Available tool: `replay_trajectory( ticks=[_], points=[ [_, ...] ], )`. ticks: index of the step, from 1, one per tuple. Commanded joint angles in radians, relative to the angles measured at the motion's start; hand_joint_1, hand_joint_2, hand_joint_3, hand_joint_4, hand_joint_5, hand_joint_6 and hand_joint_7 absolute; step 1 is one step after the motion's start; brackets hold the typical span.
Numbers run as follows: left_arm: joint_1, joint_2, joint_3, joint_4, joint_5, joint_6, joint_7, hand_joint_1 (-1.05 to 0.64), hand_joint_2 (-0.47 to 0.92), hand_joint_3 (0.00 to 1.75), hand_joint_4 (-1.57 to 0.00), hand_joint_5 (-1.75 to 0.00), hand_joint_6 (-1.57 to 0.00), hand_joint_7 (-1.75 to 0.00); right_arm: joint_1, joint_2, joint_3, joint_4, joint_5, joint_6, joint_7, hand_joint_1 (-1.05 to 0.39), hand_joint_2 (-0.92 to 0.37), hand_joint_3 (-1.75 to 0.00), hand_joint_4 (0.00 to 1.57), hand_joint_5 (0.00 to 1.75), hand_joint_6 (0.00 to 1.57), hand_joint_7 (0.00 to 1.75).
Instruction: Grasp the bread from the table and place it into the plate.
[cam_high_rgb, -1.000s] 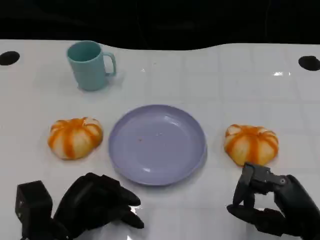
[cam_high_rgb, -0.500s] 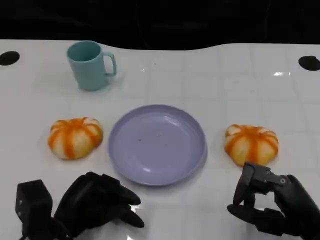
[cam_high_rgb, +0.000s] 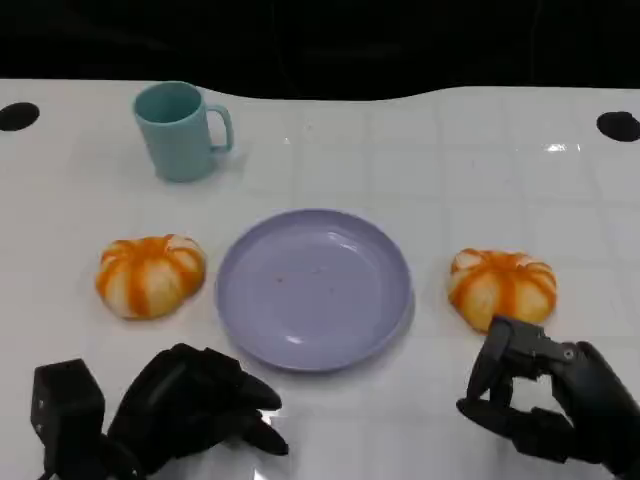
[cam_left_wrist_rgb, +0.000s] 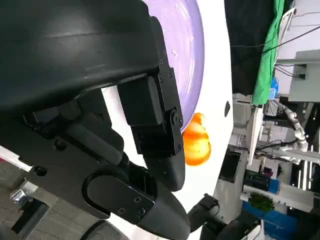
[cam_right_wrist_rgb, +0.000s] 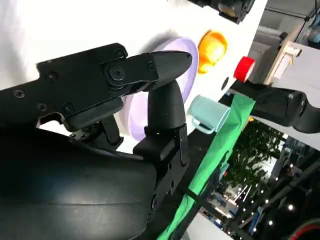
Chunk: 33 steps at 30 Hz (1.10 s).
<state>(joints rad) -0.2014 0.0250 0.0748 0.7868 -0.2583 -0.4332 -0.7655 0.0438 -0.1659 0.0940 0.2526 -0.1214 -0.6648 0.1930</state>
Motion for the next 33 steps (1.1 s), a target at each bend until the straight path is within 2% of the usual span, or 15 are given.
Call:
replay_trajectory(
  ticks=[1, 4, 5, 7, 9, 11, 14, 16, 19, 24, 33],
  points=[
    [-0.002, 0.012, 0.003, 0.000, -0.002, 0.006, -0.004, -1.05, 0.77, 0.00, -1.57, -0.20, -1.56, 0.00, -0.024, -0.031, -0.032, -0.040, -0.023, 0.024, -0.026, -0.45, -0.92, -0.20, 0.53, 1.61, 0.55, 1.07],
    [-0.005, 0.012, 0.003, 0.006, -0.001, -0.001, -0.007, -1.05, 0.77, 0.00, -1.57, -0.19, -1.56, 0.00, -0.040, -0.048, -0.045, -0.067, -0.039, 0.057, -0.025, -0.43, -0.92, -0.13, 0.48, 1.42, 0.55, 0.85],
    [-0.006, 0.011, 0.003, 0.008, 0.000, -0.006, -0.006, -1.05, 0.77, 0.00, -1.57, -0.19, -1.56, 0.00, -0.045, -0.061, -0.047, -0.081, -0.056, 0.072, -0.024, -0.44, -0.92, -0.12, 0.44, 1.31, 0.54, 0.71],
    [-0.007, 0.011, 0.003, 0.013, 0.003, -0.016, -0.005, -1.05, 0.77, 0.01, -1.57, -0.19, -1.55, 0.00, -0.052, -0.089, -0.049, -0.106, -0.100, 0.093, -0.027, -0.44, -0.92, -0.12, 0.41, 1.17, 0.54, 0.55],
    [-0.008, 0.011, 0.003, 0.014, 0.004, -0.019, -0.003, -1.05, 0.78, 0.01, -1.57, -0.19, -1.55, 0.00, -0.059, -0.113, -0.049, -0.119, -0.142, 0.099, -0.038, -0.44, -0.92, -0.09, 0.39, 0.95, 0.53, 0.37],
    [-0.009, 0.011, 0.003, 0.015, 0.006, -0.014, 0.002, -1.05, 0.78, 0.01, -1.57, -0.19, -1.55, 0.00, -0.062, -0.134, -0.047, -0.144, -0.179, 0.128, -0.041, -0.45, -0.92, -0.05, 0.37, 0.79, 0.52, 0.23],
    [-0.010, 0.010, 0.002, 0.016, 0.008, -0.013, 0.007, -1.05, 0.78, 0.00, -1.57, -0.20, -1.56, 0.00, -0.065, -0.157, -0.043, -0.164, -0.219, 0.150, -0.047, -0.45, -0.92, -0.02, 0.34, 0.66, 0.50, 0.11],
    [-0.010, 0.010, 0.002, 0.015, 0.008, -0.009, 0.007, -1.05, 0.78, 0.00, -1.57, -0.20, -1.56, 0.00, -0.070, -0.172, -0.040, -0.171, -0.248, 0.159, -0.052, -0.45, -0.92, -0.01, 0.33, 0.62, 0.49, 0.08],
    [-0.009, 0.010, 0.002, 0.013, 0.005, -0.005, 0.003, -1.05, 0.77, 0.00, -1.57, -0.20, -1.56, 0.00, -0.079, -0.199, -0.038, -0.193, -0.314, 0.194, -0.061, -0.54, -0.92, -0.02, 0.25, 0.49, 0.40, 0.01],
    [-0.011, 0.010, 0.003, 0.026, 0.008, -0.022, 0.003, -1.05, 0.77, 0.00, -1.57, -0.20, -1.55, 0.00, -0.112, -0.250, -0.013, -0.214, -0.491, 0.264, -0.105, -0.65, -0.92, -0.03, 0.16, 0.37, 0.25, 0.00],
    [-0.006, 0.007, 0.003, 0.020, 0.009, -0.027, 0.009, -1.05, 0.78, 0.00, -1.57, -0.22, -1.57, -0.01, -0.198, -0.277, 0.066, -0.164, -0.694, 0.372, -0.183, -0.72, -0.87, 0.00, 0.10, 0.31, 0.21, 0.00]
  ],
)
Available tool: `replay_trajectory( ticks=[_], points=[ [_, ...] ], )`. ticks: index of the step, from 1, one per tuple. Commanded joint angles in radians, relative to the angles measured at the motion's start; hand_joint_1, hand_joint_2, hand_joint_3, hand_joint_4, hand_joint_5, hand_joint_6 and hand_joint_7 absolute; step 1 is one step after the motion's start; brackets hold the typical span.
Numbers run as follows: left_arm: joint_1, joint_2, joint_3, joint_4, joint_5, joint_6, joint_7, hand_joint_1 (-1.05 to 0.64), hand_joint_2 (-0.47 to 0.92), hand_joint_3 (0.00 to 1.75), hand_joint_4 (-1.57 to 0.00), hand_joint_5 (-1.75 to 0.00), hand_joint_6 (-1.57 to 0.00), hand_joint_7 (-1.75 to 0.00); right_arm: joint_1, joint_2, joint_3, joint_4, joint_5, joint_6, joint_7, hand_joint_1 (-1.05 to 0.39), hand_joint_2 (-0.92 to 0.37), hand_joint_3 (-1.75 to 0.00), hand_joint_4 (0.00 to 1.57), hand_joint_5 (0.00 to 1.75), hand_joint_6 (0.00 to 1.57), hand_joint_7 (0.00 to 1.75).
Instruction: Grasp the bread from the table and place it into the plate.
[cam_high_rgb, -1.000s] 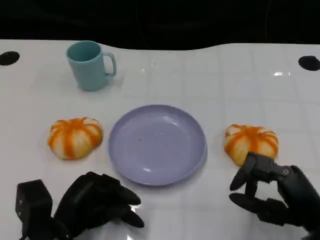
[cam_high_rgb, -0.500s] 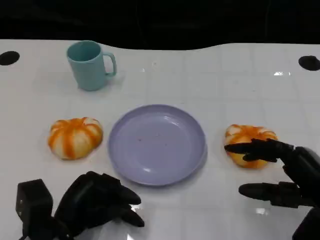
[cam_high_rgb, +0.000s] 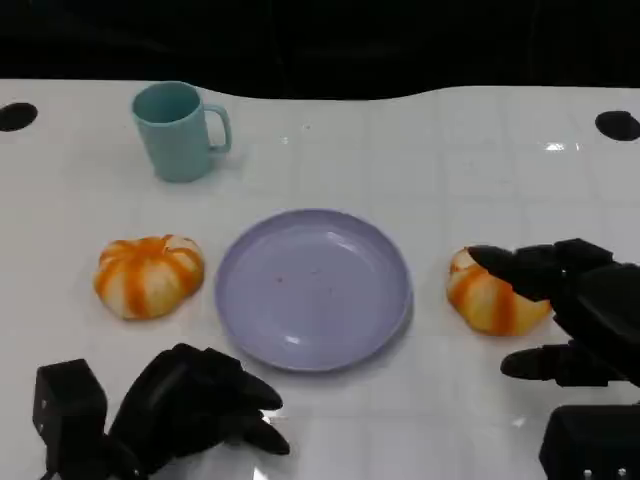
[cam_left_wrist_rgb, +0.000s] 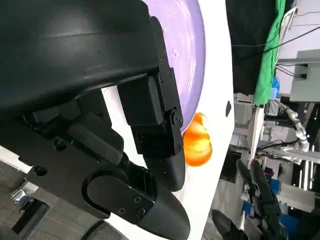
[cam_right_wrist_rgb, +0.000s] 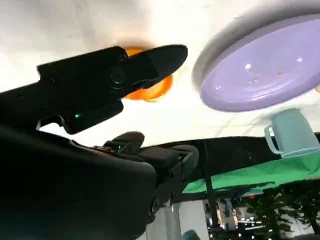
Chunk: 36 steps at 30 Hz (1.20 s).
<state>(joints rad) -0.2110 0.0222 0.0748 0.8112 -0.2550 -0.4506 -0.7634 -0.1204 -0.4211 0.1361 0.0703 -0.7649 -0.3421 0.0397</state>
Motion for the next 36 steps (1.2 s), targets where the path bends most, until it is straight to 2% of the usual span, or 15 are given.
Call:
replay_trajectory(
  ticks=[1, 14, 21, 29, 32, 36],
  points=[
    [0.004, 0.010, 0.002, -0.005, 0.006, -0.008, 0.007, -1.05, 0.78, 0.00, -1.57, -0.22, -1.57, -0.01, -0.045, -0.022, 0.033, 0.029, -0.061, 0.059, -0.035, -0.72, -0.87, 0.00, 0.10, 0.30, 0.21, 0.00],
    [0.014, 0.008, 0.000, -0.015, 0.009, -0.008, 0.004, -1.05, 0.78, 0.00, -1.57, -0.22, -1.56, 0.00, -0.193, 0.003, 0.170, 0.254, -0.126, 0.140, -0.104, -0.65, -0.85, 0.00, 0.14, 0.32, 0.23, 0.01],
    [0.025, 0.006, 0.001, -0.032, 0.007, 0.003, 0.006, -1.05, 0.77, 0.00, -1.57, -0.21, -1.56, 0.00, -0.283, 0.036, 0.243, 0.402, -0.139, 0.176, -0.139, -0.64, -0.84, 0.00, 0.15, 0.28, 0.24, 0.01],
    [0.041, 0.003, -0.001, -0.060, 0.006, 0.012, 0.008, -1.05, 0.77, 0.00, -1.57, -0.20, -1.56, 0.00, -0.375, 0.085, 0.293, 0.589, -0.114, 0.191, -0.176, -0.60, -0.83, 0.00, 0.17, 0.24, 0.24, 0.00],
    [0.046, 0.003, -0.001, -0.066, 0.004, 0.020, 0.006, -1.05, 0.77, 0.00, -1.57, -0.20, -1.56, 0.00, -0.409, 0.102, 0.304, 0.674, -0.100, 0.172, -0.214, -0.56, -0.84, -0.01, 0.22, 0.24, 0.28, 0.02],
    [0.053, 0.003, -0.001, -0.080, 0.003, 0.030, 0.008, -1.05, 0.76, 0.00, -1.57, -0.20, -1.56, 0.00, -0.444, 0.112, 0.320, 0.763, -0.087, 0.141, -0.272, -0.45, -0.88, -0.01, 0.39, 0.25, 0.40, 0.04]
  ],
)
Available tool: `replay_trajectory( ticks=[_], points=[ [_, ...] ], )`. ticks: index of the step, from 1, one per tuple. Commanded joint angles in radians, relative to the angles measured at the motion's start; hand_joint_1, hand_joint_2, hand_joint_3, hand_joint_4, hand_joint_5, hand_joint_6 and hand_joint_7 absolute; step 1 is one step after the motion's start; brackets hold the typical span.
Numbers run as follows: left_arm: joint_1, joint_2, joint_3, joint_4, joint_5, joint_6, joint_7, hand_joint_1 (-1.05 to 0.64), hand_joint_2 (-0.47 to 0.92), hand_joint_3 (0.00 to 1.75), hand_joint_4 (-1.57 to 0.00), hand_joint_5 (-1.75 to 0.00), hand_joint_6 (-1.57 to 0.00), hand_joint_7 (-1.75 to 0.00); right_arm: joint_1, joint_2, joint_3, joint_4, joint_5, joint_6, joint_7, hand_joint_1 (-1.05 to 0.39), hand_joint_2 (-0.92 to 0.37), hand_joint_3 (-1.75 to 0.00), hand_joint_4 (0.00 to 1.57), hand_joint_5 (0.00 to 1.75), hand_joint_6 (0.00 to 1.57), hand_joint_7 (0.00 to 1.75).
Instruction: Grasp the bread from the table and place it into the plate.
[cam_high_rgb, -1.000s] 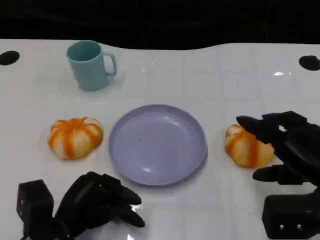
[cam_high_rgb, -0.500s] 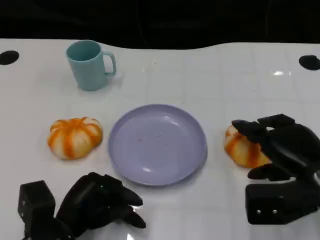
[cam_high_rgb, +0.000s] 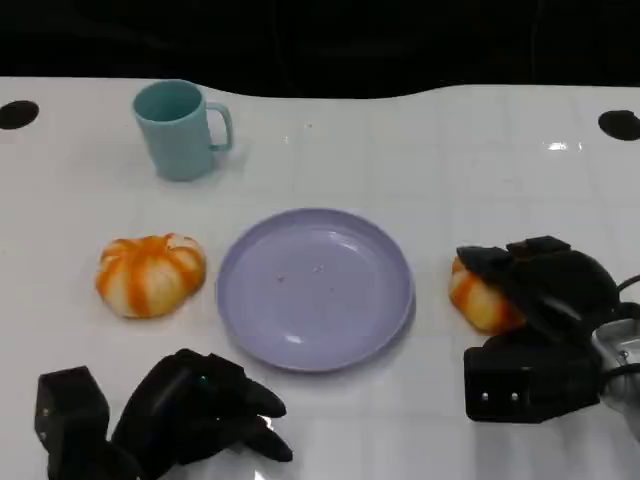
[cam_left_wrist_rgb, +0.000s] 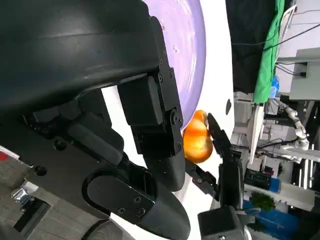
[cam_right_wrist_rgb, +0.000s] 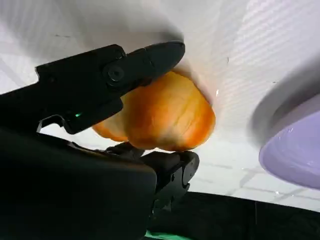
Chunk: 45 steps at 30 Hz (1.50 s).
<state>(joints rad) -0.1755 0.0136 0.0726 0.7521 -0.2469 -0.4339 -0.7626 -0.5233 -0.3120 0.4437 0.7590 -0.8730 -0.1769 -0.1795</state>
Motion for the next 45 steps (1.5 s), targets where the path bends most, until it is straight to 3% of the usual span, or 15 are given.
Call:
replay_trajectory(
  ticks=[1, 4, 5, 7, 9, 11, 12, 13, 14, 15, 17, 24, 28, 31, 45],
  points=[
    [0.020, 0.012, 0.001, -0.024, -0.004, 0.012, 0.008, -1.05, 0.76, 0.00, -1.57, -0.20, -1.56, 0.00, -0.048, 0.005, 0.018, 0.092, 0.023, -0.029, -0.072, -0.41, -0.88, -0.01, 0.46, 0.26, 0.46, 0.06],
    [0.023, 0.012, 0.000, -0.031, -0.004, 0.017, 0.007, -1.05, 0.76, 0.00, -1.57, -0.20, -1.56, 0.00, -0.061, 0.013, 0.025, 0.136, 0.031, -0.048, -0.136, -0.34, -0.88, 0.00, 0.60, 0.29, 0.56, 0.08],
    [0.025, 0.012, 0.000, -0.035, -0.004, 0.020, 0.007, -1.05, 0.76, 0.00, -1.57, -0.20, -1.56, 0.00, -0.063, 0.015, 0.026, 0.148, 0.034, -0.058, -0.162, -0.27, -0.88, 0.00, 0.69, 0.42, 0.65, 0.08],
    [0.028, 0.012, -0.001, -0.042, -0.004, 0.024, 0.009, -1.05, 0.76, 0.00, -1.57, -0.20, -1.56, 0.00, -0.066, 0.019, 0.023, 0.167, 0.046, -0.080, -0.210, -0.18, -0.91, -0.01, 0.64, 1.04, 0.81, 0.06],
    [0.032, 0.013, -0.002, -0.050, -0.002, 0.028, 0.012, -1.05, 0.76, 0.00, -1.57, -0.20, -1.56, 0.00, -0.067, 0.018, 0.025, 0.181, 0.051, -0.114, -0.257, -0.16, -0.92, -0.03, 0.65, 1.30, 0.90, 0.08],
    [0.034, 0.013, -0.003, -0.056, 0.001, 0.030, 0.016, -1.05, 0.77, 0.00, -1.57, -0.20, -1.57, 0.00, -0.069, 0.012, 0.029, 0.197, 0.056, -0.166, -0.312, -0.16, -0.92, -0.12, 0.76, 1.50, 1.11, 0.18],
    [0.035, 0.013, -0.004, -0.057, 0.002, 0.029, 0.017, -1.05, 0.77, 0.00, -1.57, -0.21, -1.57, 0.00, -0.071, 0.010, 0.030, 0.206, 0.058, -0.189, -0.335, -0.15, -0.88, -0.22, 0.79, 1.59, 1.14, 0.29],
    [0.036, 0.013, -0.005, -0.060, 0.001, 0.034, 0.018, -1.05, 0.77, 0.00, -1.57, -0.21, -1.57, 0.00, -0.073, 0.009, 0.032, 0.216, 0.057, -0.209, -0.363, -0.16, -0.79, -0.43, 0.82, 1.66, 1.08, 0.59],
    [0.037, 0.014, -0.005, -0.064, 0.000, 0.039, 0.019, -1.05, 0.76, 0.00, -1.57, -0.21, -1.57, -0.01, -0.074, 0.009, 0.033, 0.224, 0.056, -0.223, -0.388, -0.16, -0.63, -0.71, 0.87, 1.71, 0.87, 1.20],
    [0.038, 0.014, -0.006, -0.065, 0.000, 0.040, 0.019, -1.05, 0.76, 0.00, -1.57, -0.21, -1.57, -0.01, -0.076, 0.008, 0.035, 0.230, 0.053, -0.231, -0.407, -0.17, -0.56, -0.83, 0.90, 1.73, 0.78, 1.47],
    [0.039, 0.014, -0.007, -0.067, 0.000, 0.039, 0.020, -1.05, 0.76, 0.00, -1.57, -0.22, -1.57, -0.01, -0.078, 0.007, 0.041, 0.231, 0.046, -0.241, -0.442, -0.17, -0.46, -0.93, 0.93, 1.74, 0.71, 1.69],
    [0.038, 0.012, -0.009, -0.070, -0.001, 0.045, 0.022, -1.05, 0.76, 0.00, -1.57, -0.23, -1.57, -0.01, -0.082, 0.008, 0.040, 0.219, 0.058, -0.311, -0.556, -0.14, -0.33, -1.17, 0.93, 1.75, 0.69, 1.75],
    [0.038, 0.012, -0.009, -0.071, 0.001, 0.042, 0.023, -1.05, 0.76, 0.00, -1.57, -0.24, -1.57, -0.02, -0.083, 0.009, 0.035, 0.191, 0.066, -0.327, -0.565, -0.14, -0.33, -1.21, 0.94, 1.75, 0.69, 1.75],
    [0.038, 0.012, -0.009, -0.071, 0.000, 0.044, 0.023, -1.05, 0.76, 0.00, -1.57, -0.24, -1.57, -0.02, -0.080, 0.009, 0.028, 0.162, 0.080, -0.340, -0.556, -0.15, -0.29, -1.35, 0.96, 1.75, 0.72, 1.75],
    [0.038, 0.013, -0.012, -0.063, 0.007, 0.028, 0.025, -1.05, 0.77, 0.00, -1.56, -0.24, -1.56, -0.02, -0.031, 0.041, -0.016, -0.124, 0.169, -0.321, -0.347, -0.13, -0.21, -1.49, 0.99, 1.75, 0.75, 1.74]
  ],
)
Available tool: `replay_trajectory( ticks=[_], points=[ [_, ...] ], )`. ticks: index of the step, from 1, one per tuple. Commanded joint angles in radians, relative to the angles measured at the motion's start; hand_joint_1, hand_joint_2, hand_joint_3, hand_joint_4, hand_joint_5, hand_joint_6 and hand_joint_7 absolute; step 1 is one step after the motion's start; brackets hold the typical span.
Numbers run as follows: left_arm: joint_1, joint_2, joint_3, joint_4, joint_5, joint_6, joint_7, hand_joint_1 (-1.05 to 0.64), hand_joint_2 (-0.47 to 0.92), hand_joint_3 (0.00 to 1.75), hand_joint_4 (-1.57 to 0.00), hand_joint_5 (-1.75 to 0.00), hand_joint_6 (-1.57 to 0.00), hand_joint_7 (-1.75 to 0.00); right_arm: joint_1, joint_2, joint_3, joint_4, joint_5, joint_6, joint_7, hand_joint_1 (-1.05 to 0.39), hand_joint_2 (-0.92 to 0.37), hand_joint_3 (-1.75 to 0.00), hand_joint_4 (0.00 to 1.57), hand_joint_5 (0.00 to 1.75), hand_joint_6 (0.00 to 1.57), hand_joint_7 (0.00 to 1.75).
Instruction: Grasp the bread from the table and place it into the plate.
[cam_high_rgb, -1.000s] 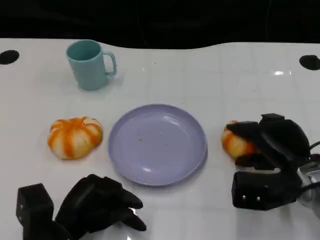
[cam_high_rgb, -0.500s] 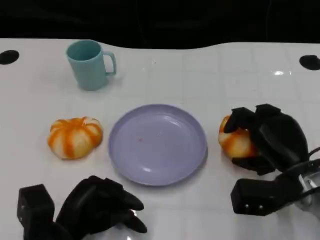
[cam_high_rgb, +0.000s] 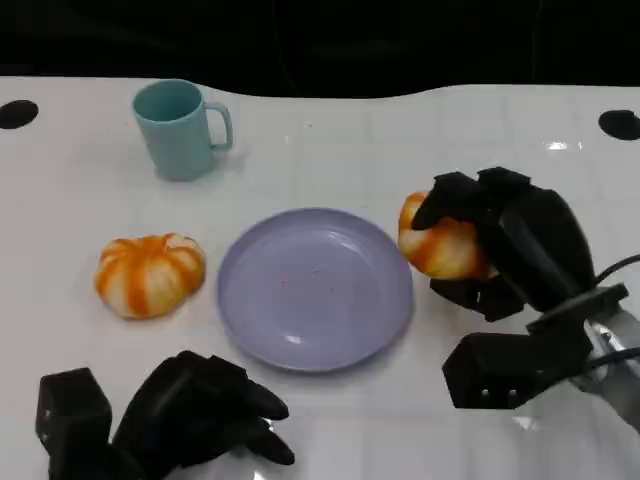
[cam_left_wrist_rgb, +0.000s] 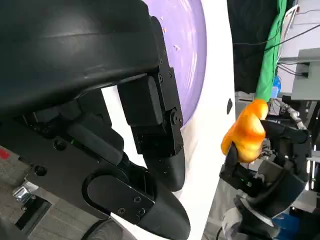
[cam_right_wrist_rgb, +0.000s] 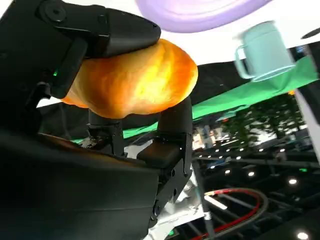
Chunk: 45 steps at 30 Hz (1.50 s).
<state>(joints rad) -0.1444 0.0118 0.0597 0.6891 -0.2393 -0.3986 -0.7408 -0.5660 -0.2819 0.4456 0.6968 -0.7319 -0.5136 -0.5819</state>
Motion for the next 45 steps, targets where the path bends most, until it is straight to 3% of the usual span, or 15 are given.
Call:
replay_trajectory(
  ticks=[1, 11, 16, 21, 25, 27, 28, 31, 32, 33, 34, 35, 36, 40, 45],
  points=[
    [0.006, 0.014, 0.002, 0.003, -0.002, -0.008, 0.002, -1.05, 0.77, 0.00, -1.56, -0.24, -1.56, -0.02, 0.009, 0.020, -0.017, -0.076, 0.033, 0.020, 0.077, -0.13, -0.20, -1.49, 0.98, 1.75, 0.75, 1.73],
    [0.000, 0.017, 0.003, 0.006, -0.004, 0.000, 0.004, -1.05, 0.77, 0.00, -1.57, -0.23, -1.57, -0.02, -0.043, 0.121, -0.008, -0.078, 0.066, 0.012, 0.213, -0.15, -0.21, -1.50, 0.99, 1.75, 0.74, 1.74],
    [-0.002, 0.017, 0.002, 0.011, -0.001, -0.011, 0.000, -1.05, 0.77, 0.00, -1.57, -0.23, -1.56, -0.01, -0.069, 0.160, 0.010, -0.027, 0.062, 0.004, 0.238, -0.12, -0.20, -1.46, 0.97, 1.75, 0.75, 1.73],
    [0.002, 0.017, -0.002, 0.004, 0.001, -0.011, 0.001, -1.05, 0.77, 0.00, -1.57, -0.23, -1.56, -0.01, -0.088, 0.195, 0.012, 0.051, 0.101, -0.018, 0.297, -0.14, -0.27, -1.43, 0.95, 1.75, 0.74, 1.70],
    [0.004, 0.016, -0.003, 0.003, -0.001, -0.011, -0.001, -1.05, 0.78, 0.00, -1.57, -0.22, -1.56, -0.01, -0.093, 0.211, 0.005, 0.087, 0.118, -0.017, 0.330, -0.17, -0.33, -1.37, 0.91, 1.75, 0.76, 1.58],
    [0.004, 0.014, -0.003, 0.003, -0.003, -0.012, -0.003, -1.05, 0.77, 0.00, -1.57, -0.22, -1.56, -0.01, -0.092, 0.220, -0.002, 0.105, 0.141, -0.020, 0.350, -0.17, -0.37, -1.27, 0.83, 1.75, 0.79, 1.30],
    [0.004, 0.014, -0.003, 0.003, -0.004, -0.012, -0.003, -1.05, 0.77, 0.00, -1.57, -0.22, -1.56, -0.01, -0.093, 0.223, -0.004, 0.110, 0.148, -0.021, 0.355, -0.17, -0.37, -1.25, 0.82, 1.75, 0.79, 1.25],
    [0.004, 0.014, -0.003, 0.003, -0.004, -0.013, -0.003, -1.05, 0.77, 0.00, -1.57, -0.22, -1.56, -0.01, -0.095, 0.223, -0.003, 0.115, 0.153, -0.024, 0.359, -0.17, -0.38, -1.23, 0.80, 1.75, 0.80, 1.20],
    [0.005, 0.015, -0.004, 0.001, -0.001, -0.014, -0.001, -1.05, 0.77, 0.00, -1.57, -0.22, -1.56, -0.01, -0.093, 0.212, 0.003, 0.102, 0.160, -0.004, 0.413, -0.17, -0.38, -1.23, 0.80, 1.75, 0.80, 1.19],
    [0.005, 0.016, -0.004, 0.000, 0.000, -0.013, 0.001, -1.05, 0.77, 0.00, -1.57, -0.22, -1.56, -0.01, -0.090, 0.202, 0.009, 0.083, 0.163, 0.021, 0.465, -0.36, -0.60, -0.84, 0.54, 1.36, 0.54, 0.89],
    [0.005, 0.017, -0.005, -0.001, 0.002, -0.013, 0.003, -1.05, 0.78, 0.00, -1.57, -0.22, -1.56, -0.01, -0.087, 0.195, 0.011, 0.067, 0.165, 0.040, 0.503, -0.52, -0.79, -0.51, 0.36, 1.00, 0.39, 0.56],
    [0.004, 0.016, -0.005, 0.001, 0.000, -0.013, 0.001, -1.05, 0.77, 0.00, -1.57, -0.22, -1.56, -0.01, -0.083, 0.188, 0.013, 0.050, 0.164, 0.059, 0.538, -0.57, -0.85, -0.39, 0.30, 0.87, 0.35, 0.45],
    [0.003, 0.015, -0.004, 0.003, -0.001, -0.014, 0.000, -1.05, 0.77, 0.00, -1.57, -0.22, -1.56, -0.01, -0.080, 0.185, 0.013, 0.036, 0.163, 0.071, 0.556, -0.65, -0.89, -0.34, 0.21, 0.76, 0.27, 0.34],
    [-0.002, 0.012, -0.003, 0.011, -0.005, -0.016, -0.006, -1.05, 0.77, 0.00, -1.57, -0.22, -1.55, 0.00, -0.057, 0.169, 0.008, -0.022, 0.166, 0.106, 0.612, -0.77, -0.92, -0.33, 0.06, 0.63, 0.15, 0.21],
    [-0.005, 0.009, -0.003, 0.017, -0.007, -0.018, -0.010, -1.05, 0.78, 0.00, -1.57, -0.21, -1.55, 0.00, -0.023, 0.133, -0.002, -0.116, 0.190, 0.155, 0.706, -0.84, -0.92, -0.38, 0.00, 0.57, 0.09, 0.14]
  ],
)
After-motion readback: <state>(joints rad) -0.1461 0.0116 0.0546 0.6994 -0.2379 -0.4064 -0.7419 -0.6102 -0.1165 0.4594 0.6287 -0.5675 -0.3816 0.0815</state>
